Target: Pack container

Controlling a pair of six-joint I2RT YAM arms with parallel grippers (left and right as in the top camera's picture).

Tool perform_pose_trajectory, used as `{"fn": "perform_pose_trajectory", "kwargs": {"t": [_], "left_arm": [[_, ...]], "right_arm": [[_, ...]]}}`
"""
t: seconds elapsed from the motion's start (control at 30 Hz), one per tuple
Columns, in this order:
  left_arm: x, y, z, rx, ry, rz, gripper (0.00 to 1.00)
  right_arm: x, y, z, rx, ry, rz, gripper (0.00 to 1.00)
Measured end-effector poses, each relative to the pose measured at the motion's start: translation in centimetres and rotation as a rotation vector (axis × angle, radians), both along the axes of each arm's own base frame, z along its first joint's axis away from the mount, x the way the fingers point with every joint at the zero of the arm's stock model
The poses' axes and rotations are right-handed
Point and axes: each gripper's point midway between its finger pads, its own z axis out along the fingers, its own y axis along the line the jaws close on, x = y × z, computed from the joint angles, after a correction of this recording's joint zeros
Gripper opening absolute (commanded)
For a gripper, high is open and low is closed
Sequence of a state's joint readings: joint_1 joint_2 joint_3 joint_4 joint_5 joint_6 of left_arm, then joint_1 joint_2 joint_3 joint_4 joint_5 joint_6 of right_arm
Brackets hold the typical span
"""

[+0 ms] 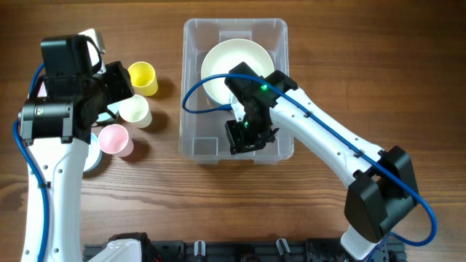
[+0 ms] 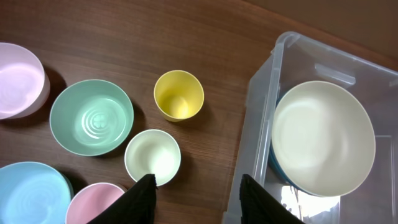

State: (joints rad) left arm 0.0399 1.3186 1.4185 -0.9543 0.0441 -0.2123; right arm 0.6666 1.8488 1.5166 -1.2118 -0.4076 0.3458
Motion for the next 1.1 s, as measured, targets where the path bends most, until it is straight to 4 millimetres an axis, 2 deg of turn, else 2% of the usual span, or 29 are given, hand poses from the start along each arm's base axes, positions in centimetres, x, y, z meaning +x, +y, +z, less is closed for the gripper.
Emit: {"fn": "perform_pose_trajectory", "kwargs": {"t": [0.17, 0.3, 0.37, 0.4, 0.47, 0.5, 0.53, 0.57, 0.63, 0.67, 0.7, 0.73, 0.77, 0.8, 0.83, 0.87, 0.9, 0.93, 1.03, 1.07, 1.1], "left_arm": [[0.0, 0.0, 0.0, 0.000, 0.000, 0.000, 0.47], [0.0, 0.0, 0.0, 0.000, 0.000, 0.000, 0.47], [0.0, 0.0, 0.0, 0.000, 0.000, 0.000, 0.55], [0.0, 0.0, 0.0, -0.002, 0.000, 0.001, 0.58], [0.0, 0.0, 0.0, -0.003, 0.000, 0.003, 0.68], [0.0, 0.0, 0.0, -0.005, 0.000, 0.005, 0.71], [0.0, 0.0, 0.0, -0.007, 0.001, 0.007, 0.72], [-0.2, 0.0, -0.1, -0.008, 0.009, 0.007, 0.72], [-0.3, -0.1, -0.3, -0.010, 0.016, 0.005, 0.70], [-0.3, -0.1, -0.3, -0.011, 0.016, 0.004, 0.68], [-0.2, -0.1, -0.2, -0.012, 0.012, 0.003, 0.68], [0.1, -0.1, -0.1, -0.012, 0.003, 0.003, 0.67], [0.6, -0.1, 0.0, -0.011, -0.013, 0.004, 0.66], [1.5, 0.0, 0.0, -0.011, -0.029, 0.004, 0.62], [2.6, 0.0, -0.2, -0.010, -0.048, 0.003, 0.59], [4.6, 0.1, -1.1, -0.009, -0.058, 0.004, 0.59], [5.6, 0.1, -2.0, -0.010, -0.048, 0.003, 0.59], [7.5, 0.2, -3.4, -0.010, -0.048, 0.003, 0.59], [9.7, 0.0, -7.3, -0.012, 0.028, -0.002, 0.59], [11.7, -0.7, -10.5, -0.015, 0.089, -0.019, 0.59], [12.0, -1.1, -12.2, -0.015, 0.131, -0.027, 0.60]], "right_arm": [[-2.7, 0.8, 1.1, 0.095, 0.122, 0.060, 0.22], [-3.5, 0.7, 1.4, 0.100, 0.161, 0.072, 0.23], [-3.7, 0.8, 1.5, 0.105, 0.166, 0.074, 0.32], [-3.3, 1.2, 1.4, 0.124, 0.147, 0.077, 0.36], [-0.9, 2.7, 1.3, 0.189, 0.036, 0.083, 0.43], [2.0, 3.0, 2.0, 0.205, -0.069, 0.056, 0.43], [3.5, 2.4, 2.7, 0.191, -0.111, 0.028, 0.43], [6.0, 1.6, 4.2, 0.186, -0.181, -0.018, 0.44], [12.2, -2.1, 9.2, 0.180, -0.356, -0.177, 0.44], [15.2, -6.6, 12.5, 0.152, -0.448, -0.322, 0.46], [16.7, -11.2, 15.2, 0.130, -0.515, -0.454, 0.59], [17.2, -14.0, 16.7, 0.115, -0.555, -0.531, 0.63], [17.2, -18.2, 18.4, 0.090, -0.594, -0.640, 0.63], [17.1, -18.9, 18.8, 0.084, -0.600, -0.664, 0.63], [15.9, -24.0, 20.3, 0.047, -0.624, -0.788, 0.63], [14.5, -27.2, 20.9, 0.009, -0.624, -0.861, 0.63], [13.7, -28.4, 20.8, -0.013, -0.603, -0.884, 0.63], [12.6, -29.6, 20.2, -0.040, -0.567, -0.895, 0.63], [12.0, -30.0, 19.6, -0.062, -0.546, -0.872, 0.63], [12.0, -29.9, 19.6, -0.064, -0.547, -0.860, 0.63], [11.9, -29.9, 19.6, -0.065, -0.547, -0.856, 0.63]]}}
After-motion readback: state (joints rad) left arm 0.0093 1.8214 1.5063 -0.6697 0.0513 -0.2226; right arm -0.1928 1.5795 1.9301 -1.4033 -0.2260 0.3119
